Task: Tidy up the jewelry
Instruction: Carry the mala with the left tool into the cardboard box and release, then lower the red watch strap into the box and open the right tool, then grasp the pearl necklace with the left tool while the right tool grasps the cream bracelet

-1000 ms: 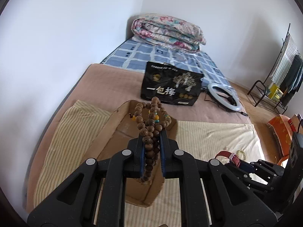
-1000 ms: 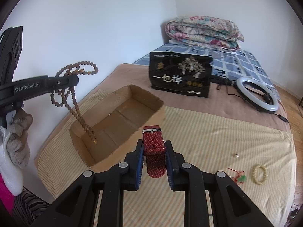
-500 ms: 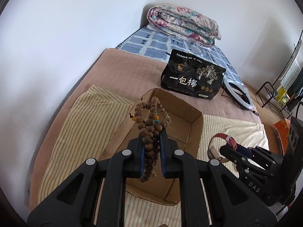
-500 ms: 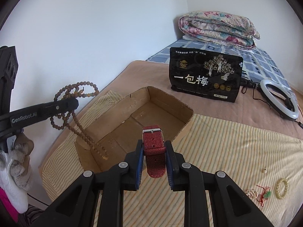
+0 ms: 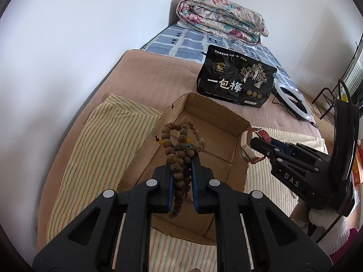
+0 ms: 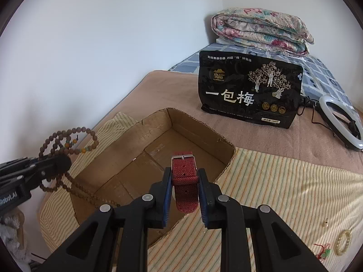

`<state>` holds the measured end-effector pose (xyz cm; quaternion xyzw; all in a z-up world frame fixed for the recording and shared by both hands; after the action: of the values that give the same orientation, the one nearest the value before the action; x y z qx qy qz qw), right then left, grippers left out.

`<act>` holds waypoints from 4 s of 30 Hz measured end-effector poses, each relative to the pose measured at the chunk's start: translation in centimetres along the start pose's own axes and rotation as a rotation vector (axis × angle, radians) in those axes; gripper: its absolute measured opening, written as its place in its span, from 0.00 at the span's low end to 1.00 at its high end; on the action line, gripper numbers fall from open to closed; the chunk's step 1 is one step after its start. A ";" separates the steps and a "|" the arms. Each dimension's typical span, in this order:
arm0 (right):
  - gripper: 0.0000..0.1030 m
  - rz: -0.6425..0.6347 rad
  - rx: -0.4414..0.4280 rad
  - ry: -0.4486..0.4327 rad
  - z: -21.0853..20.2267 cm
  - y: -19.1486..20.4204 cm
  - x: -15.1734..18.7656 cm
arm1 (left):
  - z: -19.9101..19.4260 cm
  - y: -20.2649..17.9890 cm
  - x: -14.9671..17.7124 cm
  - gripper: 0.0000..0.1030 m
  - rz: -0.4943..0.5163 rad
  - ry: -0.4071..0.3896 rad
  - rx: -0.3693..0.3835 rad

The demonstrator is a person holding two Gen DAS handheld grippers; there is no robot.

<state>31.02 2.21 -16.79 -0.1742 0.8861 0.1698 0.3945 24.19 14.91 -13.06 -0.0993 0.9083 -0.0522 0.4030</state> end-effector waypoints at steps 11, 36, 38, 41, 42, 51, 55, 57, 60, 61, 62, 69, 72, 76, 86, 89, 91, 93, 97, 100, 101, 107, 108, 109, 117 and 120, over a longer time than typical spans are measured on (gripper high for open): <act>0.50 0.012 0.003 -0.064 -0.3 0.2 -1.6 | 0.2 -0.2 0.3 0.33 0.031 -0.002 -0.022; 0.64 -0.025 0.070 -0.148 -6.5 -1.9 -2.7 | -2.2 -2.1 -0.6 0.34 0.054 -0.073 -0.018; 0.71 -0.025 0.088 -0.167 -7.8 -2.8 -2.9 | -2.4 -2.6 -0.6 0.34 0.055 -0.077 -0.011; 0.78 -0.030 0.122 -0.195 -9.9 -4.2 -3.0 | -2.6 -3.9 -0.6 0.34 0.066 -0.083 0.006; 0.79 -0.036 0.139 -0.203 -10.6 -4.7 -3.1 | -2.7 -4.2 -0.6 0.34 0.068 -0.085 0.012; 0.89 -0.004 0.246 -0.236 -15.8 -10.3 -2.1 | -3.1 -9.4 -0.1 0.34 0.102 -0.086 0.085; 0.98 0.006 0.312 -0.256 -18.2 -13.1 -1.2 | -3.2 -12.0 0.6 0.35 0.140 -0.080 0.116; 1.00 0.014 0.354 -0.284 -19.8 -14.6 -0.9 | -3.2 -13.4 1.1 0.41 0.159 -0.076 0.130; 1.00 0.037 0.392 -0.305 -21.8 -16.5 -0.3 | -3.5 -15.3 1.5 0.41 0.184 -0.084 0.147; 1.00 0.047 0.398 -0.308 -22.4 -17.1 0.0 | -3.6 -15.9 1.6 0.41 0.192 -0.086 0.152; 1.00 0.057 0.407 -0.313 -23.0 -17.7 0.2 | -3.8 -16.6 1.8 0.41 0.199 -0.090 0.159; 1.00 0.096 0.447 -0.328 -26.4 -20.8 2.4 | -4.9 -21.9 3.5 0.41 0.273 -0.111 0.213; 1.00 0.100 0.468 -0.322 -27.5 -22.1 3.6 | -4.7 -23.9 4.5 0.41 0.303 -0.102 0.234; 1.00 0.119 0.507 -0.288 -28.2 -25.1 5.2 | -3.6 -26.0 5.9 0.41 0.330 -0.072 0.257; 0.99 0.245 0.492 -0.152 -26.3 -32.2 9.7 | 2.0 -29.1 9.5 0.41 0.307 0.095 0.317; 0.97 0.254 0.472 -0.096 -24.5 -33.1 10.8 | 4.1 -29.3 10.6 0.41 0.265 0.160 0.322; 0.93 0.259 0.463 -0.059 -23.2 -33.6 11.4 | 5.5 -29.5 11.7 0.41 0.252 0.207 0.325; 0.89 0.286 0.468 -0.027 -22.0 -34.4 12.1 | 6.6 -29.7 12.7 0.41 0.247 0.242 0.327; 0.79 0.337 0.458 0.036 -19.2 -35.9 13.3 | 8.7 -30.3 14.4 0.41 0.263 0.293 0.325; 0.74 0.363 0.433 0.072 -17.6 -36.6 14.0 | 10.2 -30.4 15.0 0.41 0.267 0.314 0.314; 0.73 0.372 0.422 0.082 -17.1 -36.8 14.2 | 10.7 -30.4 15.2 0.41 0.267 0.326 0.311; 0.64 0.394 0.385 0.151 -14.2 -36.9 15.5 | 12.0 -30.5 15.9 0.41 0.264 0.352 0.315; 0.64 0.386 0.389 0.161 -13.8 -36.9 15.7 | 12.1 -30.5 15.9 0.41 0.266 0.350 0.318; 0.62 0.383 0.393 0.168 -13.6 -36.9 15.8 | 12.2 -30.6 15.9 0.41 0.266 0.350 0.321; 0.57 0.335 0.441 0.209 -12.4 -37.1 16.5 | 12.1 -31.0 16.4 0.38 0.373 0.294 0.282; 0.55 0.302 0.460 0.223 -12.3 -36.9 16.6 | 12.0 -31.3 16.7 0.28 0.438 0.264 0.262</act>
<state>29.00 -38.62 -27.65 0.0359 0.9551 0.0012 0.2943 26.54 -19.53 -27.68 0.1599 0.9382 -0.0932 0.2925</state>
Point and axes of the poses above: each gripper's, at about its wrist camera, not at the fingertips, and z roughly the way its jaws point, y to its left, x to its underside, the point moved 10 cm from there along z, roughly the way its jaws point, and after that the axes turned 10 degrees about -y, right-handed, at the moved point
